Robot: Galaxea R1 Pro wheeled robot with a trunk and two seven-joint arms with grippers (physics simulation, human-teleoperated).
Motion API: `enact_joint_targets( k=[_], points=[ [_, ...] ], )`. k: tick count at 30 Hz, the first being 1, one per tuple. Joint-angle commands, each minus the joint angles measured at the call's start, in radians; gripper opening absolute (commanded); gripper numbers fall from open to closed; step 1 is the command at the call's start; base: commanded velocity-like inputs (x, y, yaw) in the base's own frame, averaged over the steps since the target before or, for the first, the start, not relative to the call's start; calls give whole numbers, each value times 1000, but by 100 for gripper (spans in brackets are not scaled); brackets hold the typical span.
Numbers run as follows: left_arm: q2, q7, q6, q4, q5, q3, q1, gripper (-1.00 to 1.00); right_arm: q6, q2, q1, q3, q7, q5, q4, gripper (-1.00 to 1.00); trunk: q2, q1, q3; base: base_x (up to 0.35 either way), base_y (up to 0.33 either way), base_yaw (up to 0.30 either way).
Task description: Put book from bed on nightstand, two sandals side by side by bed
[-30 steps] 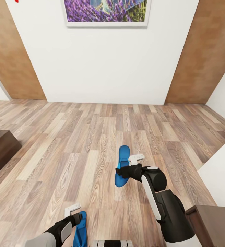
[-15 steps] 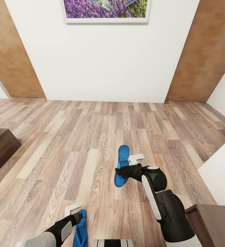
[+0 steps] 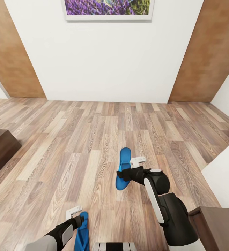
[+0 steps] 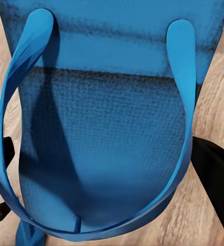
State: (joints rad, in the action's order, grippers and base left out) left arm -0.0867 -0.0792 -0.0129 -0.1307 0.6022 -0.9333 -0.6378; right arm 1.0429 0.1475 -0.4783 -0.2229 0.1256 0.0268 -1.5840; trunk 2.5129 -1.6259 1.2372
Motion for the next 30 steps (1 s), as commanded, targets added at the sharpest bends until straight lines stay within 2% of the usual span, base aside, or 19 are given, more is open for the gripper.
enact_joint_targets(
  k=[1, 3, 23, 30],
  points=[
    [-1, -2, -1, -1, 8, -5, -1, 100, 4, 0, -1, 0, 5, 2, -1, -100, 1, 0, 5, 0, 0, 0],
    [-1, -2, -1, -1, 8, -5, -1, 100, 4, 0, -1, 0, 15, 2, -1, -100, 1, -1, 12, 0, 0, 0],
    [-1, -2, -1, -1, 8, -5, -1, 100, 4, 1, -9, 7, 42, 2, -2, -100, 1, -1, 12, 0, 0, 0],
    [-2, -2, -1, -1, 8, -5, 0, 100, 4, 0, -12, 18, 109, 2, -2, -100, 3, -4, 40, 0, 0, 0]
  ],
)
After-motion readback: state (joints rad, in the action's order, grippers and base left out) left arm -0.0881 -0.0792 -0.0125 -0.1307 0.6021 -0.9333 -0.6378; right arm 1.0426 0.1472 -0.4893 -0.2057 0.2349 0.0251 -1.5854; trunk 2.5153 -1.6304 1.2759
